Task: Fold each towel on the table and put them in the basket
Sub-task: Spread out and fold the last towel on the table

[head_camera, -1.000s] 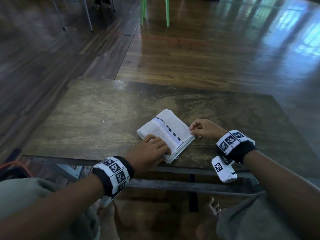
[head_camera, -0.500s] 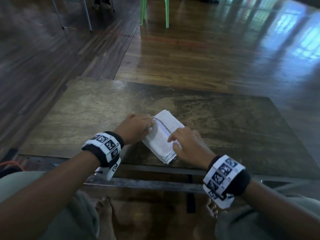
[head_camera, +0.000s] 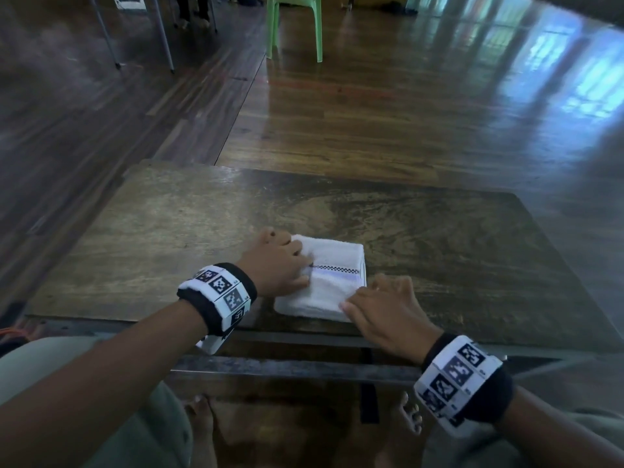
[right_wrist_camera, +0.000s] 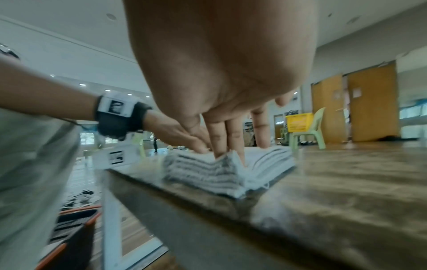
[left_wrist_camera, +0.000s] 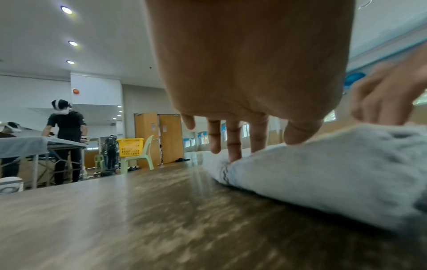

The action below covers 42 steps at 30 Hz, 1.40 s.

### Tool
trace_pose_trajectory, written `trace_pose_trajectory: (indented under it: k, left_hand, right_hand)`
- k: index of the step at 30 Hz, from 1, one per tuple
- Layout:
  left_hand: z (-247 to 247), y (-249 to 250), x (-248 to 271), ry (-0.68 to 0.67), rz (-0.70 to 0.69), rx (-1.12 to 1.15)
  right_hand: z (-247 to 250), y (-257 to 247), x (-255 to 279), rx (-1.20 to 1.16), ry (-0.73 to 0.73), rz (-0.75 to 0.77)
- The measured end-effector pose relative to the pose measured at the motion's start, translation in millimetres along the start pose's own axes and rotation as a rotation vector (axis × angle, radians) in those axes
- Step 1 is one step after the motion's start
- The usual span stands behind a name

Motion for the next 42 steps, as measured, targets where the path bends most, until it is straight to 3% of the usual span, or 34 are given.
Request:
trace_pose_trajectory:
  k: [5, 9, 14, 18, 22, 28, 38, 42]
  left_hand:
    - [17.4, 31.0, 7.8, 0.060, -0.108, 0.101]
    - [8.9, 52.9, 7.4, 0.024, -0.164, 0.345]
    - [11.4, 48.4, -3.3, 0.033, -0.086, 0.531]
    - [9.3, 23.1, -16.8, 0.154, 0.078, 0.552]
    - [-12.1, 7.1, -28.2, 0.043, 0.182, 0.544]
    - [-20.5, 1.5, -36.6, -0.004, 0.170, 0.726]
    - [-16.7, -8.0, -37.8, 0.054, 0.208, 0.760]
    - [-21.2, -9.5, -38.3, 0.053, 0.223, 0.783]
  right_hand:
    - [5.8, 55.2, -13.7, 0.042, 0.011, -0.084]
    - [0.8, 74.1, -26.0, -0.065, 0.027, -0.123]
    - [2.8, 83.3, -37.7, -0.293, 0.082, -0.133]
    - [-0.9, 90.2, -46.2, -0.538, 0.048, -0.165]
    - [-0.5, 89.5, -54.6, -0.532, -0.005, -0.115]
    - [2.3, 94.4, -61.9, -0.591, 0.016, -0.123]
    - [1.6, 98.3, -65.1, -0.667, 0.053, -0.115]
    - [-0.4, 107.1, -66.0, -0.654, 0.080, -0.185]
Point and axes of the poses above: each hand's wrist, its own x-axis away from the middle knuckle, its own z-axis out of the back of the hand, y = z × x, the point moved 10 cm from there along -x, towards the middle knuckle, and after that the axes turned 11 degrees about -x, right-handed, at the moved point
